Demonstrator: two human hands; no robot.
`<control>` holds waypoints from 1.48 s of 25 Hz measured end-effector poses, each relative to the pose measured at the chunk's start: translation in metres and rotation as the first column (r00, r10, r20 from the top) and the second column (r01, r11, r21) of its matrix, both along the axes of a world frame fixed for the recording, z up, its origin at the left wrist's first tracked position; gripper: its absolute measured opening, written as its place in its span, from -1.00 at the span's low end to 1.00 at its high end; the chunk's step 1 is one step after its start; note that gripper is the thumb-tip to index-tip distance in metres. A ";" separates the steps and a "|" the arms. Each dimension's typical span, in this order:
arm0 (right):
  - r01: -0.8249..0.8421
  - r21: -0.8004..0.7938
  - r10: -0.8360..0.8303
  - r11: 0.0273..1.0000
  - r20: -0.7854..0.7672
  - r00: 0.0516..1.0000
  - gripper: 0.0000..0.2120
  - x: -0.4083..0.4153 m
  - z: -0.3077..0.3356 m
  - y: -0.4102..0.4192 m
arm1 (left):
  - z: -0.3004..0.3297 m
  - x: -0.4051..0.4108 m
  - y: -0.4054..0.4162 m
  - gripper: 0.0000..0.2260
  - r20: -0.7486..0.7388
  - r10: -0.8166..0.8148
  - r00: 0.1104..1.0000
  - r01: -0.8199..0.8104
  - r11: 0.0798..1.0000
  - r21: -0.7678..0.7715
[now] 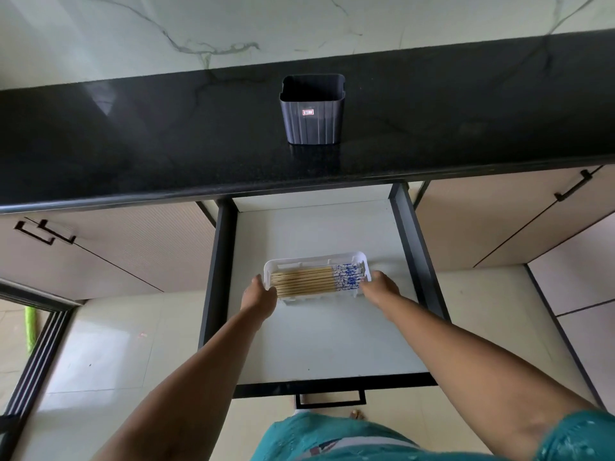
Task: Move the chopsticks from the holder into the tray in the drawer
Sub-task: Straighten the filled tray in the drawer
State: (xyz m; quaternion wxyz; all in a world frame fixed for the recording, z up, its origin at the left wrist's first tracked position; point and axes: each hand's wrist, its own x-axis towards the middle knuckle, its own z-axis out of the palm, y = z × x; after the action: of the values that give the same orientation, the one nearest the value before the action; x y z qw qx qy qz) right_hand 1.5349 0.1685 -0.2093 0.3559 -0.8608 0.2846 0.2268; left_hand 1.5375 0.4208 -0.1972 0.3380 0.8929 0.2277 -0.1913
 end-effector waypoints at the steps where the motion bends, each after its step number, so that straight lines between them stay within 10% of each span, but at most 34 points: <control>1: -0.008 0.014 0.008 1.000 0.005 1.000 -0.65 -0.007 0.001 0.002 | 0.003 -0.005 -0.001 -0.58 0.001 0.011 1.000 -0.011 1.000 -0.025; 12: 0.097 -0.100 -0.064 0.990 0.294 0.954 -0.63 -0.094 0.018 0.008 | 0.021 -0.097 0.000 -0.75 0.290 0.039 0.956 -0.025 0.998 -0.052; 19: 0.428 -0.052 -0.280 0.902 0.684 0.673 -0.74 -0.202 0.046 0.064 | 0.055 -0.207 0.027 -0.66 0.571 0.211 0.793 -0.146 0.977 -0.158; 21: 0.539 0.124 -0.495 0.833 0.602 0.627 -0.43 -0.228 0.044 0.087 | 0.052 -0.232 0.035 -0.42 0.466 0.379 0.799 -0.277 0.921 -0.275; 23: 0.670 0.357 -0.759 0.651 0.301 0.578 -0.28 -0.236 0.045 0.103 | 0.055 -0.238 0.038 -0.27 0.058 0.609 0.791 -0.472 0.668 -0.575; 25: 0.733 0.535 -0.843 0.420 -0.070 0.534 -0.39 -0.229 0.054 0.104 | 0.057 -0.232 0.039 -0.27 -0.366 0.579 0.728 -0.587 0.253 -0.769; 27: 0.691 0.679 -0.817 0.249 -0.236 0.527 -0.73 -0.213 0.063 0.096 | 0.055 -0.220 0.037 -0.29 -0.505 0.473 0.722 -0.590 0.041 -0.806; 37: 0.634 0.746 -0.801 0.203 -0.246 0.546 -0.69 -0.141 0.048 0.077 | 0.049 -0.132 0.003 -0.65 -0.474 0.556 0.682 -0.658 0.184 -0.731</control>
State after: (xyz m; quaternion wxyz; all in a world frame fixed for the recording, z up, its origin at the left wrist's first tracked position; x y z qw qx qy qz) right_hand 1.3934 0.2458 -0.1610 0.7736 -0.4005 0.4891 0.0450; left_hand 1.4051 0.4238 -0.1478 0.7716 0.4164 0.4488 -0.1725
